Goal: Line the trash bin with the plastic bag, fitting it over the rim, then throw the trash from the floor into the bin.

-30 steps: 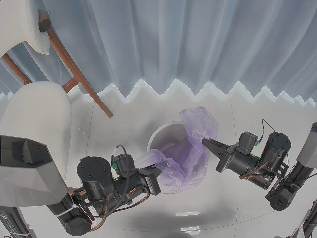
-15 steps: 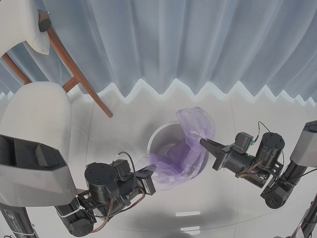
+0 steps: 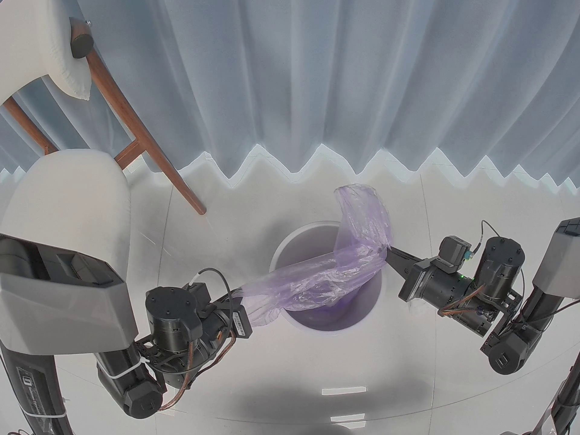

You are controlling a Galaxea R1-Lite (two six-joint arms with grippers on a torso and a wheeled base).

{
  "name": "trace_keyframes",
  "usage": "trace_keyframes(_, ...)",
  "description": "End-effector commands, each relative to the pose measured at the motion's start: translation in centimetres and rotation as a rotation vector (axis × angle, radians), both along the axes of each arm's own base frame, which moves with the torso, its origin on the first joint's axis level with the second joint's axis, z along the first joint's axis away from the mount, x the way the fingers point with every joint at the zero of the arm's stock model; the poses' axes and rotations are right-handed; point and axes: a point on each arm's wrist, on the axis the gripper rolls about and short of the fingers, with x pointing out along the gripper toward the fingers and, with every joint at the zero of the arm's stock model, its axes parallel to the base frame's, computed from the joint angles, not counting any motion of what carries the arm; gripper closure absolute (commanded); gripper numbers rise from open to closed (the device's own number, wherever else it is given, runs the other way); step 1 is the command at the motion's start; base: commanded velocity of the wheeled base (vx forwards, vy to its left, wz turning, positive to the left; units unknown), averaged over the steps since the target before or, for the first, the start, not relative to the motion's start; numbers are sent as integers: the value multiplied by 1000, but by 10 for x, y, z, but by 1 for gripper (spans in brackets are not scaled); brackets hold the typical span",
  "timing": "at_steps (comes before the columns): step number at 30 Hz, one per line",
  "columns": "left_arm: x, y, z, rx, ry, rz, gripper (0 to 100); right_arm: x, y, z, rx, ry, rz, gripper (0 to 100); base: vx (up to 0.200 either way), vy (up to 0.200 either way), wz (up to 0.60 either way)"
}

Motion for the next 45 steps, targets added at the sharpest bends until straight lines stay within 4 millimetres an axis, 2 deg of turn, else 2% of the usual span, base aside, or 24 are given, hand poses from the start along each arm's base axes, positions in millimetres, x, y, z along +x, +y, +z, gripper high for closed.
trace_keyframes(1,1,-2,-7,13,17,-2,100,1,-2,2,6,-18,-6,100,0,0,0)
trace_keyframes(6,-6,-10,-4,4,11,-35,100,2,2,1,1,-24,5,100,0,0,0)
trace_keyframes(12,9,2,-3,3,-10,54,100,8,-6,10,17,-59,-29,100,0,0,0)
trace_keyframes(20,19,13,-7,16,-7,118,100,11,-21,18,31,-78,-70,100,0,0,0)
trace_keyframes(25,29,29,-10,57,-8,185,100,14,-30,17,29,-73,-73,100,0,0,0)
trace_keyframes(33,29,31,-8,52,-16,190,100,24,-44,10,15,-59,-101,100,0,0,0)
trace_keyframes(36,31,26,-3,38,-37,178,100,26,-47,8,10,-55,-110,100,0,0,0)
trace_keyframes(37,37,16,5,4,-81,162,100,30,-46,4,1,-51,-110,100,0,0,0)
trace_keyframes(41,43,-2,23,-66,-153,128,100,39,-44,-5,-30,-54,-113,100,0,0,0)
trace_keyframes(45,50,-6,45,-134,-228,133,100,44,-51,-8,-39,-53,-139,100,0,0,0)
